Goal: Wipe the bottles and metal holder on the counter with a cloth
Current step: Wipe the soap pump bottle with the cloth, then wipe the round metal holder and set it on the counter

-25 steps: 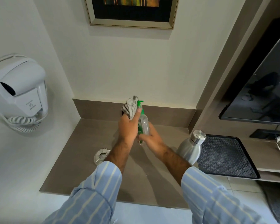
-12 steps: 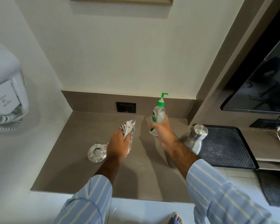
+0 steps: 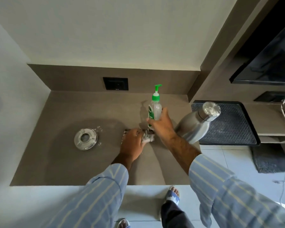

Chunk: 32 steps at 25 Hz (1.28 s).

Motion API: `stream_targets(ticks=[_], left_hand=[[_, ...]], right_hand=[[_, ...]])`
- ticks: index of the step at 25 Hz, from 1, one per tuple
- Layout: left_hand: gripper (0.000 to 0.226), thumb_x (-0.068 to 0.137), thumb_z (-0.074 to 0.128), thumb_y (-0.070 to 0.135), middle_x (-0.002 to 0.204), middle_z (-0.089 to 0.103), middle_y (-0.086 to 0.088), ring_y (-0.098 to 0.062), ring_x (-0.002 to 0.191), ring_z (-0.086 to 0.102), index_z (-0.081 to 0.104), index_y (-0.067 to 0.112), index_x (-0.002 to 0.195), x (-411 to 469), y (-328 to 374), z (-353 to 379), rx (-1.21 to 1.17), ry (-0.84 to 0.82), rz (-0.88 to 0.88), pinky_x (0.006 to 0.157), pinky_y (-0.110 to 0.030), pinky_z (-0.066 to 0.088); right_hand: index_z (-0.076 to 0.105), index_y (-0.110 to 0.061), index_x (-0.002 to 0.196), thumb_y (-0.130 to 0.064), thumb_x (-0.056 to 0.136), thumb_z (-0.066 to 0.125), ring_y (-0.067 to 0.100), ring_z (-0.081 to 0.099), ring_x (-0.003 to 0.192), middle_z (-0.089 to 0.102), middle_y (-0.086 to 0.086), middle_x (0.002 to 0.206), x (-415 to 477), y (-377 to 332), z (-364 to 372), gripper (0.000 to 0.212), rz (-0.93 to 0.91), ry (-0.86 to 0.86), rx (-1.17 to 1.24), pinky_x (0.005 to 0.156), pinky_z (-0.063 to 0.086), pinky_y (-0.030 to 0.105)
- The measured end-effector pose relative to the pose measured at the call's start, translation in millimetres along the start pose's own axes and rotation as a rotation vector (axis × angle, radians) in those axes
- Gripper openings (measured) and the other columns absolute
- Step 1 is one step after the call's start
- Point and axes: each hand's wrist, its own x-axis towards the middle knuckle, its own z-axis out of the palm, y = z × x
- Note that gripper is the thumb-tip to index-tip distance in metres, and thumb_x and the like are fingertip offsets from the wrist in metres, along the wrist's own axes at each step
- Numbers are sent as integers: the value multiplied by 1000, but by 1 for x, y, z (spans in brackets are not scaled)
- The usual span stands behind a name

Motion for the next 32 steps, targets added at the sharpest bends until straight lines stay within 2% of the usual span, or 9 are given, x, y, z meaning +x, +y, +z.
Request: stream_targets(ticks=[3,10,13,15,18,21,24,28,32], left_hand=[[50,75,56,40,120,69,-10,-34,107,67,71,14,115,-48,-5,5,2,-4,163,93,-43,53],[31,77,66,41,107,71,3,-25,96,65,72,24,101,-151,-8,-10,-75,-160,336,90,-37,52],[52,78,54,63,93,78,-1,-21,88,70,76,19,96,-167,2,-23,-175,-273,-6,83,-32,56],[56,77,58,62,72,75,-4,-19,67,70,75,9,83,-158,3,-37,-684,-129,-463,70,-39,60],[24,95,65,22,72,79,-4,-15,61,75,75,1,101,-121,-4,-58,-1587,224,-978,59,-30,61],[21,100,59,22,94,81,-5,-19,85,76,72,12,112,-91,-6,-77,-1940,260,-995,80,-35,58],[30,102,56,23,116,76,-13,-25,99,73,68,8,125,-78,4,-72,-1922,154,-930,92,-40,54],[26,104,52,23,101,81,-9,-21,87,78,68,11,121,-71,15,-59,-1941,177,-872,87,-40,55],[29,103,53,24,101,81,-8,-22,89,78,66,10,125,-70,13,-53,-1932,190,-908,84,-39,59]], right_hand=[[52,-23,118,-17,76,80,25,66,101,68,6,112,0,2,9,51,29,-13,50,89,57,43],[73,-14,109,-18,64,93,21,71,92,77,3,102,1,24,20,50,-43,-119,-100,87,58,35],[72,-23,100,-15,55,95,27,72,102,77,11,110,6,43,20,51,-62,-248,-119,99,55,51],[72,-31,95,-30,43,93,29,72,105,78,7,109,18,63,24,56,-85,-290,-154,100,53,52],[73,-42,94,-38,40,90,31,71,108,78,3,109,22,83,29,56,-99,-333,-195,100,53,52],[72,-51,96,-35,45,89,30,71,109,78,2,110,14,93,34,56,-108,-370,-198,100,53,53],[71,-38,105,-31,51,86,27,71,107,77,2,112,-4,81,35,57,-132,-370,-177,99,54,50],[69,-27,111,-8,67,86,20,72,103,77,1,111,-17,72,34,51,-89,-377,-147,96,57,42],[65,-26,122,-4,68,87,16,71,102,74,-7,111,-20,72,34,62,-72,-371,-232,90,56,28]])
